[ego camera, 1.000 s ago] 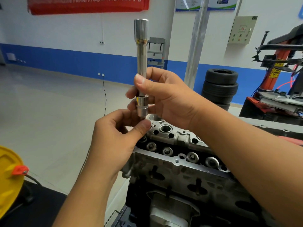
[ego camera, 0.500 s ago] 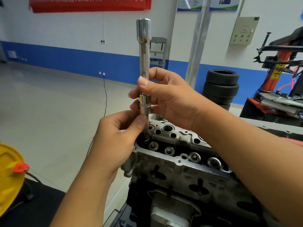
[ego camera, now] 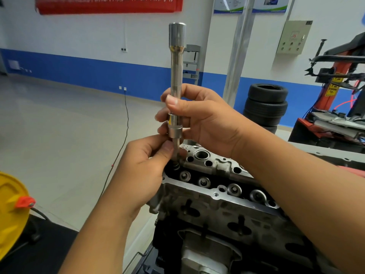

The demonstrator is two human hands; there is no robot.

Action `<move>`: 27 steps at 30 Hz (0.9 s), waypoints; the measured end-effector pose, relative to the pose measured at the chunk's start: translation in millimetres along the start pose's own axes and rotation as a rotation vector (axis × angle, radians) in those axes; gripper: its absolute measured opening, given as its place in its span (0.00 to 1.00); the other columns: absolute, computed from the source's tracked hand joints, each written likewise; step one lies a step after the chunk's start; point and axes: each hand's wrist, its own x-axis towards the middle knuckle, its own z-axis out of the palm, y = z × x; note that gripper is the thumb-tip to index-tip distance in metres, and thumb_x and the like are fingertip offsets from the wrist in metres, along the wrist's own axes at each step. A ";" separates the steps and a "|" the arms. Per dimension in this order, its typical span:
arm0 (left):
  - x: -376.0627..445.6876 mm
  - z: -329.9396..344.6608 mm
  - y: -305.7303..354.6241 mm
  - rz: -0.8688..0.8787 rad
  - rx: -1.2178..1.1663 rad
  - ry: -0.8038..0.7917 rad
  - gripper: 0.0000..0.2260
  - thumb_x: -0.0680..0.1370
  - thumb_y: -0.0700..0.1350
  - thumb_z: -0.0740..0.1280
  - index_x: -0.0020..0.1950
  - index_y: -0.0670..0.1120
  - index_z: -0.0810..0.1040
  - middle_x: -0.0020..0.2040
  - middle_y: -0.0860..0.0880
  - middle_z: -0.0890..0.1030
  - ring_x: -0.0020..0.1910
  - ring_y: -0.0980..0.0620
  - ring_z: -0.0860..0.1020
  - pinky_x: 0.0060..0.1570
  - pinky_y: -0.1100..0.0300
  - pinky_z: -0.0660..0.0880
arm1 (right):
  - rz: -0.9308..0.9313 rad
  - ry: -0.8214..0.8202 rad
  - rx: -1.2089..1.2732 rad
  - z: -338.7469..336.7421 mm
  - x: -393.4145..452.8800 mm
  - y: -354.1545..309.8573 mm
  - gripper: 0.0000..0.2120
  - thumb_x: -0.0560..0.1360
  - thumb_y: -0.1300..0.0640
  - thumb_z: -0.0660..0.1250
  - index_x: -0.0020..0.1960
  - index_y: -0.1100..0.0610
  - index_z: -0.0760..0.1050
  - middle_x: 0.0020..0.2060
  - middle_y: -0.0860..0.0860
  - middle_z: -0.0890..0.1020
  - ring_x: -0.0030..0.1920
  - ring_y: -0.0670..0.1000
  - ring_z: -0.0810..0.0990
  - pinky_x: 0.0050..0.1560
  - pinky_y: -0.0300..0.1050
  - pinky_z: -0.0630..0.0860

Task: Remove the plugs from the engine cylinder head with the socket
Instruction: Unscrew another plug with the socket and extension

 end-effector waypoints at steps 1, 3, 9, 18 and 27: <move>0.3 0.7 -0.9 0.008 0.005 0.018 0.11 0.85 0.49 0.64 0.54 0.61 0.86 0.49 0.55 0.88 0.55 0.54 0.85 0.65 0.44 0.76 | 0.002 -0.005 0.003 0.4 0.4 -0.1 0.05 0.78 0.56 0.70 0.52 0.55 0.77 0.44 0.55 0.86 0.44 0.59 0.86 0.54 0.61 0.74; 0.3 2.3 -2.0 0.026 0.015 0.076 0.10 0.83 0.46 0.68 0.52 0.60 0.87 0.47 0.54 0.88 0.51 0.54 0.86 0.61 0.45 0.78 | 0.009 -0.025 0.006 1.2 1.1 -0.8 0.05 0.77 0.56 0.70 0.50 0.56 0.76 0.45 0.56 0.86 0.44 0.59 0.86 0.52 0.58 0.77; 0.3 2.6 -1.0 0.064 0.043 0.081 0.11 0.73 0.59 0.74 0.54 0.60 0.86 0.48 0.59 0.88 0.51 0.57 0.85 0.56 0.49 0.79 | -0.010 -0.017 -0.002 0.5 -0.3 -1.3 0.06 0.76 0.55 0.72 0.48 0.56 0.76 0.43 0.55 0.86 0.43 0.58 0.85 0.47 0.51 0.82; 1.5 6.2 -4.2 0.104 0.034 0.211 0.08 0.75 0.45 0.78 0.46 0.59 0.86 0.42 0.57 0.87 0.43 0.52 0.84 0.51 0.50 0.81 | -0.001 -0.031 0.023 1.1 0.8 -2.6 0.05 0.76 0.56 0.71 0.48 0.57 0.78 0.44 0.55 0.86 0.44 0.58 0.86 0.48 0.52 0.82; 0.2 3.7 -1.3 0.052 0.013 0.154 0.13 0.80 0.42 0.73 0.49 0.62 0.86 0.45 0.56 0.88 0.49 0.54 0.86 0.60 0.45 0.80 | 0.010 -0.015 -0.002 -0.3 1.7 -1.5 0.07 0.75 0.54 0.71 0.49 0.57 0.79 0.44 0.55 0.86 0.45 0.56 0.84 0.49 0.50 0.81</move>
